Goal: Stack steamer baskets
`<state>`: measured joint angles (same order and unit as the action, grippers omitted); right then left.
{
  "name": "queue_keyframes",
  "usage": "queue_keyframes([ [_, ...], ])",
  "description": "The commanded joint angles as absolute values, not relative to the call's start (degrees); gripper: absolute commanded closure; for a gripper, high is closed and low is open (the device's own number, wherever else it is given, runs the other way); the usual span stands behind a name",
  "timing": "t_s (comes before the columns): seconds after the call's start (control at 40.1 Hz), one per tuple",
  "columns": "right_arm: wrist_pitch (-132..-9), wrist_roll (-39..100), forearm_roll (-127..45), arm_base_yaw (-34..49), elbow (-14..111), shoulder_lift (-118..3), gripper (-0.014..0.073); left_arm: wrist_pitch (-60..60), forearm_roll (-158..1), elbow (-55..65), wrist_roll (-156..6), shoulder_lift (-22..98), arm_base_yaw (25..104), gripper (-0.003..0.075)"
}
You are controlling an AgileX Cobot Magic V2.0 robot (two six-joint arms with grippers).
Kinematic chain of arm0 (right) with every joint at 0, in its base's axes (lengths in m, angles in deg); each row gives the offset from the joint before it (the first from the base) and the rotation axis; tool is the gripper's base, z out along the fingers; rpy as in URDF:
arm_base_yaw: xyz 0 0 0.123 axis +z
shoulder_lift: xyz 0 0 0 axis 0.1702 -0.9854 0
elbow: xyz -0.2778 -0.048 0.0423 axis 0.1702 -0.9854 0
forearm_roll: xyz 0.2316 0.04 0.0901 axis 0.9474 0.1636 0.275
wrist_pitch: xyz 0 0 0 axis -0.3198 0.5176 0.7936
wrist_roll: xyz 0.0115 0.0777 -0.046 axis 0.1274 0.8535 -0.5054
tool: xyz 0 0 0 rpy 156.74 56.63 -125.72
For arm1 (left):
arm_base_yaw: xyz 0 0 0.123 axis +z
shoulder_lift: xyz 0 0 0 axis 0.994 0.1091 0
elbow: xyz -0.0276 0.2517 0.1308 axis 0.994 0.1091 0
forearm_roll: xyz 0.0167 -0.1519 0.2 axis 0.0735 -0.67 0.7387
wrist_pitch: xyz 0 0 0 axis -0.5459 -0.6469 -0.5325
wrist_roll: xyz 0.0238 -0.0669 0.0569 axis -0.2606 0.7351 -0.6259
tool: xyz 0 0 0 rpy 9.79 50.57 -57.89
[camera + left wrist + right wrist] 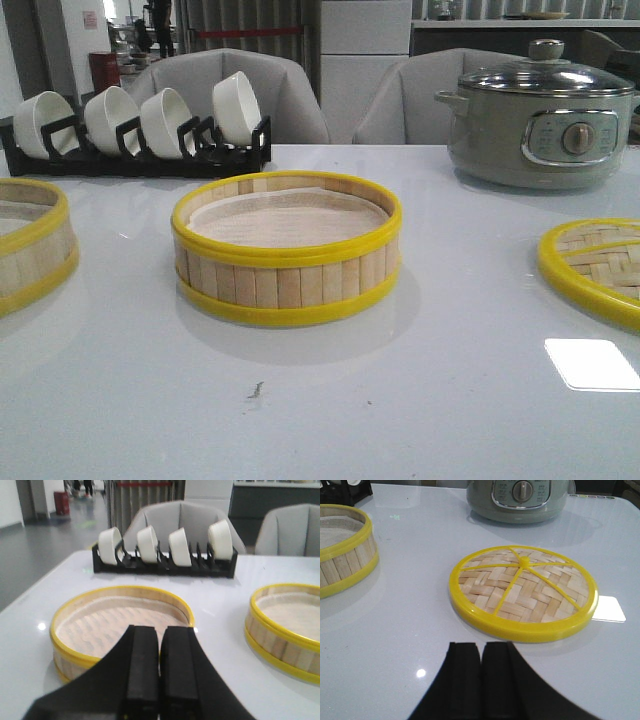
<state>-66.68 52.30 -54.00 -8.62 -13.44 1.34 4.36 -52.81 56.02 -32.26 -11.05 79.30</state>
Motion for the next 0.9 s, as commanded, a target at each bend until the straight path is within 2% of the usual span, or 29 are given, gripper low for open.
queue_keyframes([
  [0.0, -71.42, 51.98, -54.25, -8.56, -12.62, 2.52, 0.0541, 2.52, -52.81, 41.6, -32.15, -0.18, 76.35, 0.0635],
  [0.225, -71.42, 51.98, -54.25, -8.56, -12.62, 2.52, 0.0541, -20.14, -48.25, 8.13, -32.15, 22.15, 73.42, 0.0635],
  [0.35, -71.42, 51.98, -54.25, -8.56, -12.62, 2.52, 0.0541, -30.57, -47.24, -3.77, -32.15, 29.52, 73.42, 0.0635],
  [0.474, -71.42, 51.98, -54.25, -8.56, -12.62, 2.52, 0.0541, -35.93, -46.94, -8.3, -32.15, 32.35, 73.42, 0.0635],
  [0.874, -71.42, 51.98, -54.25, -8.56, -12.62, 2.52, 0.0541, -32.14, -50.67, -8.31, -32.15, 35.98, 73.42, 0.0635],
])
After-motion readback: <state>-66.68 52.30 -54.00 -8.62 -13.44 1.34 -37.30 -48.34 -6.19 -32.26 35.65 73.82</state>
